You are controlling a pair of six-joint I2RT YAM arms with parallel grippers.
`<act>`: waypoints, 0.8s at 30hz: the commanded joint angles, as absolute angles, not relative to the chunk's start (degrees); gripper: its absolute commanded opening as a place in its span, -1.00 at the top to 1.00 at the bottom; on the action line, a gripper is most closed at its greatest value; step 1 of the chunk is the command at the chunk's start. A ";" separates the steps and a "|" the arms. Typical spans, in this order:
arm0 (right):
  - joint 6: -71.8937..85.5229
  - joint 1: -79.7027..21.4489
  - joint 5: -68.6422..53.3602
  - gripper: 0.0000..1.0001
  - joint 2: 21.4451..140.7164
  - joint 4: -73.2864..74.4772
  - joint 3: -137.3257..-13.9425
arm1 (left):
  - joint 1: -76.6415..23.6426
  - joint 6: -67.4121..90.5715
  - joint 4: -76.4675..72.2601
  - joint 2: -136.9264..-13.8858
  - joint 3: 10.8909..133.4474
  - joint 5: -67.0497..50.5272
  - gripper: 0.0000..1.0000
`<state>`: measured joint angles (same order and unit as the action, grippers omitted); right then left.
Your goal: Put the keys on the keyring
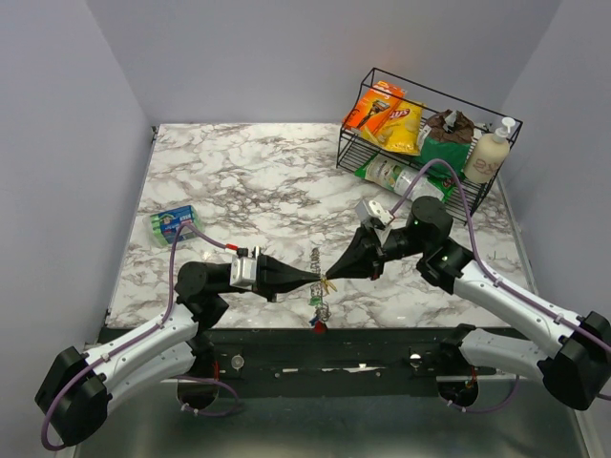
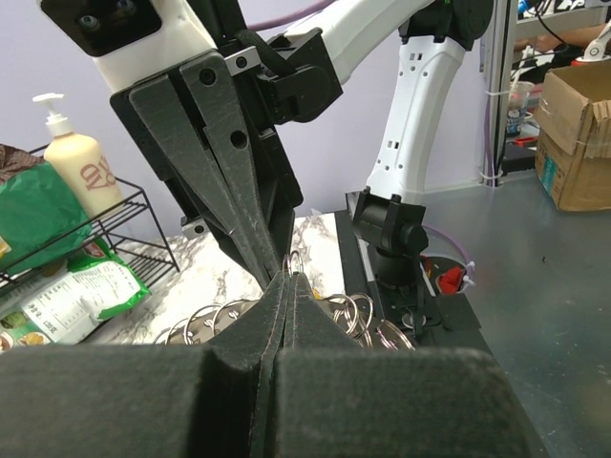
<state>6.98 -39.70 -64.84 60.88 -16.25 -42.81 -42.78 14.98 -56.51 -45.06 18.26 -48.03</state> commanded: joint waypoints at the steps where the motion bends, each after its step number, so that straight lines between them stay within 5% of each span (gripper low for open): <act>1: 5.80 -40.08 -65.13 0.99 61.79 -16.35 -43.24 | -42.98 15.64 -60.29 -44.47 19.95 -49.39 1.00; 24: 5.27 -41.31 -62.23 0.99 63.90 -14.42 -44.12 | -42.98 16.17 -60.12 -45.62 20.30 -49.48 1.00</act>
<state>6.79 -40.47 -64.60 63.00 -16.21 -42.83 -42.78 15.99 -56.49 -45.87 18.26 -48.97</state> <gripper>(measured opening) 0.011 0.008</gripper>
